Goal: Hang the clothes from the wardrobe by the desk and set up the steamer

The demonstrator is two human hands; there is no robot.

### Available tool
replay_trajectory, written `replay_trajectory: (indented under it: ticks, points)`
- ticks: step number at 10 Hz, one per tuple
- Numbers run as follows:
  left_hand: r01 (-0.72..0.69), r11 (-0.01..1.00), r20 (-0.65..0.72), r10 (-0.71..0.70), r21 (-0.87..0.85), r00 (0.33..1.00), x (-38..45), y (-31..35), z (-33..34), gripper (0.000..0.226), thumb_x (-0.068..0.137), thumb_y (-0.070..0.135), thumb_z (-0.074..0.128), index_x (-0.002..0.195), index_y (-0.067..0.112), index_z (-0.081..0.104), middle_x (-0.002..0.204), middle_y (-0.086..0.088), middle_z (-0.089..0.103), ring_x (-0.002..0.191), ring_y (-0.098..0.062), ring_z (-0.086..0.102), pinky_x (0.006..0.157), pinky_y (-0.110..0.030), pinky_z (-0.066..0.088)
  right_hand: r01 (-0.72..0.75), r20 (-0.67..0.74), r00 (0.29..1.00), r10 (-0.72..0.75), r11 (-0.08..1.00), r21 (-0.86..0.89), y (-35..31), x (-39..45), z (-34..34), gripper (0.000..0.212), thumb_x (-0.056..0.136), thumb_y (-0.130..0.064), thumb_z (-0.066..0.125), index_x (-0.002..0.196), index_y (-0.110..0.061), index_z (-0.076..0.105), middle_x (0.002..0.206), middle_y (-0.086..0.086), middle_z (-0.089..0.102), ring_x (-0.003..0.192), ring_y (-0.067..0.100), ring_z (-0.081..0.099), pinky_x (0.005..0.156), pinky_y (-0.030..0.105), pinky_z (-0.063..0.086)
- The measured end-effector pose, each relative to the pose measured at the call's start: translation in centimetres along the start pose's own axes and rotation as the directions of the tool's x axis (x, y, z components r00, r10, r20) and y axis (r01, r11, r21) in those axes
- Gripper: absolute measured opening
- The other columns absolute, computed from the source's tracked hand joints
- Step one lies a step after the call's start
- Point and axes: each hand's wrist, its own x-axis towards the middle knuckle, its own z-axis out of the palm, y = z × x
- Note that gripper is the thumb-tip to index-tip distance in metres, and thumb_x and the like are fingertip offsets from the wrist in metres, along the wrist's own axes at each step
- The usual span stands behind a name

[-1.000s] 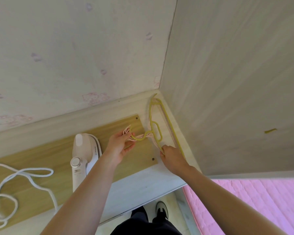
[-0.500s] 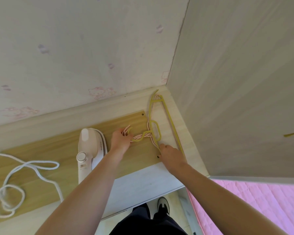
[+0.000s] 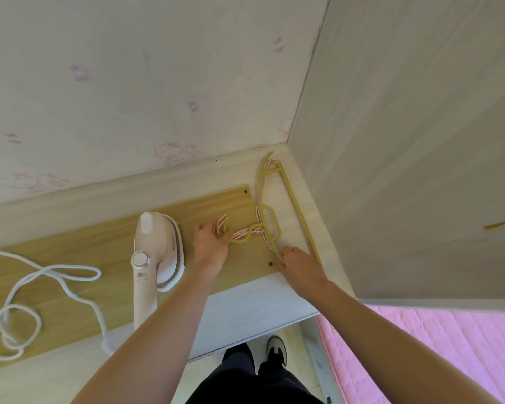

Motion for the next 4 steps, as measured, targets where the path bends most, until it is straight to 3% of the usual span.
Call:
replay_trajectory:
  ticks: [2,3,4]
  points:
    - [-0.020,1.000,0.058,0.020,-0.003,0.998,-1.2,-0.2,0.0,0.030,0.089,0.030,0.063,0.117,0.018,0.064,0.110,-0.004,0.064,0.102,-0.025,0.060,0.088,-0.040,0.050,-0.009,-0.034,0.999,0.007,0.999,-0.033,0.7,-0.8,-0.3,0.022,0.095,-0.015,0.047,0.116,-0.008,0.045,0.115,0.009,0.055,0.104,0.027,0.057,0.072,0.037,0.048]
    - [-0.013,1.000,0.086,0.014,-0.021,0.996,-2.4,-0.6,-0.2,0.032,0.090,0.037,0.059,0.121,0.027,0.064,0.107,0.003,0.069,0.099,-0.022,0.063,0.080,-0.034,0.050,-0.017,-0.020,1.000,0.016,1.000,-0.027,0.8,-1.7,-0.7,0.026,0.095,-0.014,0.044,0.120,-0.006,0.042,0.120,0.010,0.052,0.109,0.028,0.053,0.077,0.038,0.047]
    - [-0.033,0.998,0.036,0.035,-0.055,0.999,-3.5,-0.3,-0.2,0.032,0.093,0.028,0.054,0.123,0.026,0.062,0.106,0.000,0.068,0.093,-0.023,0.062,0.076,-0.033,0.048,-0.002,-0.041,0.999,-0.001,0.998,-0.065,1.2,-2.2,-1.1,0.029,0.095,-0.014,0.043,0.123,-0.005,0.040,0.123,0.011,0.050,0.113,0.028,0.051,0.078,0.036,0.045]
